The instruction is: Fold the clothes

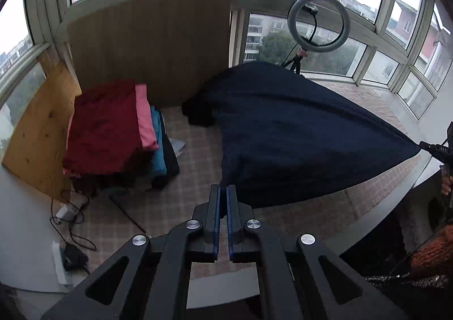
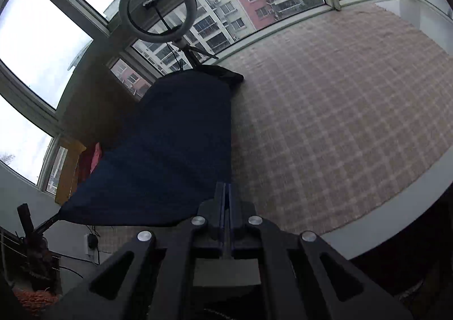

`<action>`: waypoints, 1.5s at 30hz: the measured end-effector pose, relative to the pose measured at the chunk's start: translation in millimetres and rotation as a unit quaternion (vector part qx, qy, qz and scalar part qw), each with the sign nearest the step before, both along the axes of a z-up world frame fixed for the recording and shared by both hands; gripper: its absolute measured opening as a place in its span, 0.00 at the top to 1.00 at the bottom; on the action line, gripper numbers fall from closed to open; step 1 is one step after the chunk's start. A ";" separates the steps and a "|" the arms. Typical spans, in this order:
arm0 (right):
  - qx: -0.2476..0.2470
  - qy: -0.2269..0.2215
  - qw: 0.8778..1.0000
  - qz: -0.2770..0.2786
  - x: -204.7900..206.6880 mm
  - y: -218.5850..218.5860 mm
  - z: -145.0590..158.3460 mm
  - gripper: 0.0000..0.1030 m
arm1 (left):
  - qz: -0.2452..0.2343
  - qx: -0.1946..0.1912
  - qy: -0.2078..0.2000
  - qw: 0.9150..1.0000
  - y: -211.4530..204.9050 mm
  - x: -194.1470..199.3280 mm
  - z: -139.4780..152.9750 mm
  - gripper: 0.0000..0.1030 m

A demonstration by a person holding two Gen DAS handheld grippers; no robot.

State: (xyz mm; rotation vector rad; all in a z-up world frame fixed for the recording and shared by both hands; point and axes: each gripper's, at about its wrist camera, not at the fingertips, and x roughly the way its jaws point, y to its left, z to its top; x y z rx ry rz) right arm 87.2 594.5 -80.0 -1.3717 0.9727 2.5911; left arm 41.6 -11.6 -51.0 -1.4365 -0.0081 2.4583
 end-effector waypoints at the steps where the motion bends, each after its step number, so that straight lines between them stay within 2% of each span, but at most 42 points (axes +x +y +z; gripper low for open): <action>1: -0.018 -0.029 0.999 -0.011 8.0 1.0 -28.4 0.98 | 0.009 0.010 -0.033 0.999 -6.1 4.8 -28.3 0.97; 3: -0.049 -0.079 0.995 -0.025 21.2 0.7 -79.7 0.98 | 0.028 0.035 -0.094 0.995 -16.7 14.7 -84.3 0.97; 5: -0.046 -0.121 0.991 -0.022 24.7 -7.3 -113.6 0.98 | 0.037 0.043 -0.141 0.988 -19.1 25.9 -129.8 0.97; 9: -0.018 -0.168 0.986 -0.001 22.5 -20.0 -144.3 0.98 | 0.040 0.036 -0.194 0.980 -19.2 45.8 -189.7 0.97; 16: 0.022 -0.219 0.975 0.015 14.9 -22.4 -162.3 0.98 | 0.036 0.024 -0.220 0.975 -28.1 58.4 -208.2 0.96; 20: 0.014 -0.251 0.967 0.039 7.0 -29.1 -165.7 0.97 | 0.034 0.017 -0.234 0.972 -33.3 65.1 -216.9 0.95; 22: 0.010 -0.266 0.963 0.054 3.3 -28.5 -157.7 0.96 | 0.033 0.013 -0.241 0.970 -35.9 68.5 -221.3 0.95; 24: 0.014 -0.258 0.965 0.049 -0.3 -19.5 -135.5 0.93 | 0.043 -0.006 -0.228 0.973 -47.9 63.7 -205.6 0.94; 26: 0.028 -0.223 0.973 0.045 -12.3 -4.1 -98.8 0.93 | 0.052 -0.029 -0.204 0.977 -60.9 50.9 -179.9 0.95; 29: 0.036 -0.142 0.989 0.038 -51.1 20.7 -30.4 0.91 | 0.049 -0.064 -0.128 0.989 -67.5 4.7 -119.6 0.95; 30: 0.037 -0.114 0.992 0.037 -66.3 27.6 -6.5 0.85 | 0.046 -0.069 -0.099 0.992 -65.4 -14.2 -97.4 0.95; 31: 0.043 -0.085 0.995 0.036 -82.7 34.6 16.4 0.72 | 0.043 -0.073 -0.070 0.994 -62.2 -33.8 -75.1 0.94; 33: 0.061 -0.026 0.997 0.036 -114.5 46.4 58.4 0.53 | 0.037 -0.079 -0.012 0.996 -55.9 -72.9 -30.5 0.88; 35: 0.099 0.012 0.994 0.038 -143.5 50.6 90.1 0.51 | 0.034 -0.084 0.039 0.995 -48.1 -111.6 5.3 0.88; 37: 0.118 0.027 0.991 0.051 -176.9 53.8 96.7 0.51 | 0.042 -0.080 0.067 0.994 -37.0 -148.6 17.9 0.85; 39: 0.123 0.029 0.991 0.050 -206.4 56.6 83.5 0.49 | 0.050 -0.059 0.071 0.994 -23.8 -182.0 13.6 0.85; 41: 0.118 0.019 0.991 0.053 -237.8 57.4 55.0 0.43 | 0.040 -0.040 0.060 0.997 -5.7 -206.9 -1.4 0.85; 45: 0.113 -0.016 0.991 0.074 -297.3 54.9 -11.1 0.42 | 0.015 -0.020 0.022 0.999 38.8 -240.6 -48.0 0.84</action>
